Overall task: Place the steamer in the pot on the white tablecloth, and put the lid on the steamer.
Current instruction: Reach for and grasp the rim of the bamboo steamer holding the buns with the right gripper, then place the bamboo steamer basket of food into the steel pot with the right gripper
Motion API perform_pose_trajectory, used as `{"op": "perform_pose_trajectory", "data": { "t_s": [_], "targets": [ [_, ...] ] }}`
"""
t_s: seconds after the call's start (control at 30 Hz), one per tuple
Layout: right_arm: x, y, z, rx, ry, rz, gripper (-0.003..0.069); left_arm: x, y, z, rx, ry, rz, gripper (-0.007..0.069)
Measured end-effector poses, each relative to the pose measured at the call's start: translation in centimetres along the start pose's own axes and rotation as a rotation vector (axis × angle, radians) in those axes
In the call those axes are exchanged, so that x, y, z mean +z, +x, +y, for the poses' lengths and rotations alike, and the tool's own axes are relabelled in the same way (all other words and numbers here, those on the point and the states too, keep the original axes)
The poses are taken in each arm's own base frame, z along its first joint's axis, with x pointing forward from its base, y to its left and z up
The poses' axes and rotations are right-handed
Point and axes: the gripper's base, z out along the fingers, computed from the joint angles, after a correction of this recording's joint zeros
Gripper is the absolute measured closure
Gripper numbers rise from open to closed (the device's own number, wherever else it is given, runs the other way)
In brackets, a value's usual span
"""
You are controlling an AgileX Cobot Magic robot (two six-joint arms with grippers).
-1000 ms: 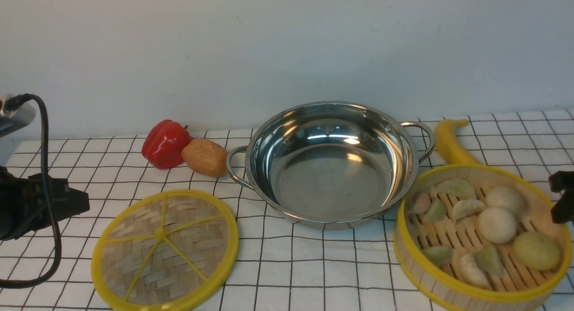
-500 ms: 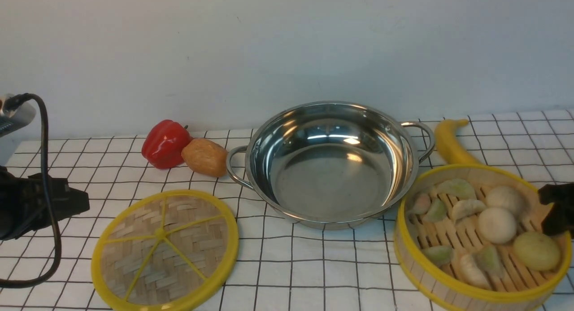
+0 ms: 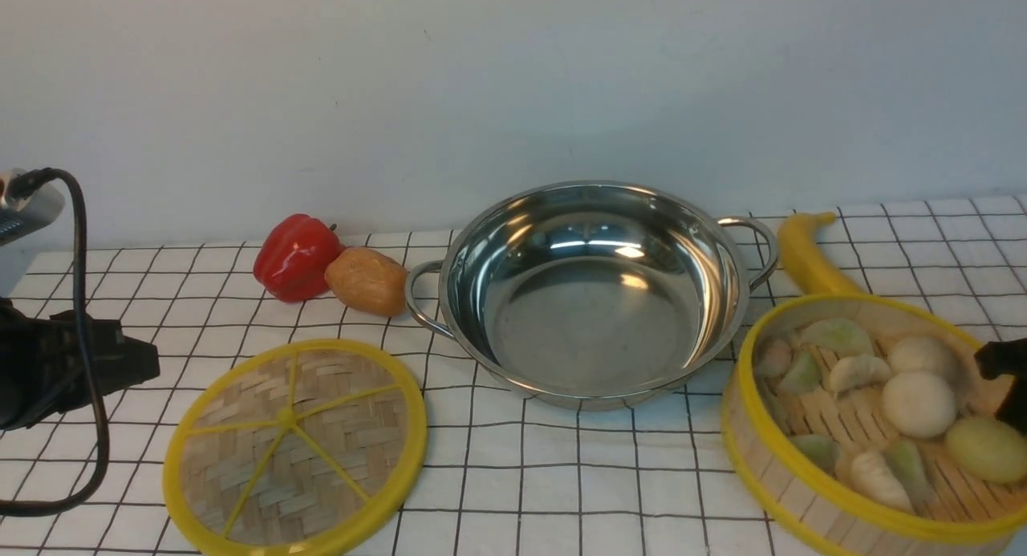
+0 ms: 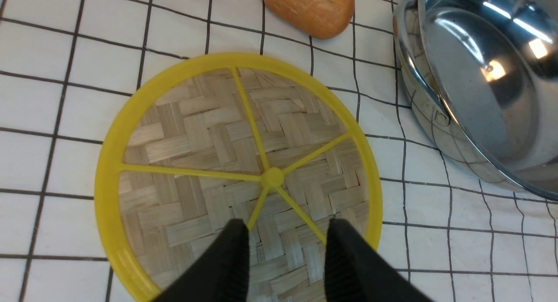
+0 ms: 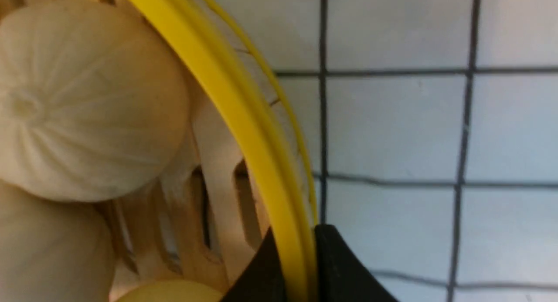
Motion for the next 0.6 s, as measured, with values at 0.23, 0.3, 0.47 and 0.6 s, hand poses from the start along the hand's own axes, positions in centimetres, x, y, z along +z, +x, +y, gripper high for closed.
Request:
{"op": "perform_pose_trajectory", "data": {
  "t_s": [0.23,0.3,0.47,0.6],
  "targets": [
    [-1.6,-0.1,-0.6,-0.017,0.089,0.096,0.0592,0.0,0.0,0.0,0.001,-0.001,0.0,0.0382],
    [-2.1,-0.2,-0.6,-0.016,0.11,0.095,0.0592,0.0,0.0,0.0,0.001,-0.001,0.0,0.0382],
    [-5.4,-0.5,-0.1,-0.021,0.121,0.04,0.0592,0.0,0.0,0.0,0.001,-0.001,0.0,0.0382],
    [-7.4,-1.1,0.6,-0.014,0.09,-0.006,0.0592,0.0,0.0,0.0,0.001,-0.001,0.0,0.0382]
  ]
}}
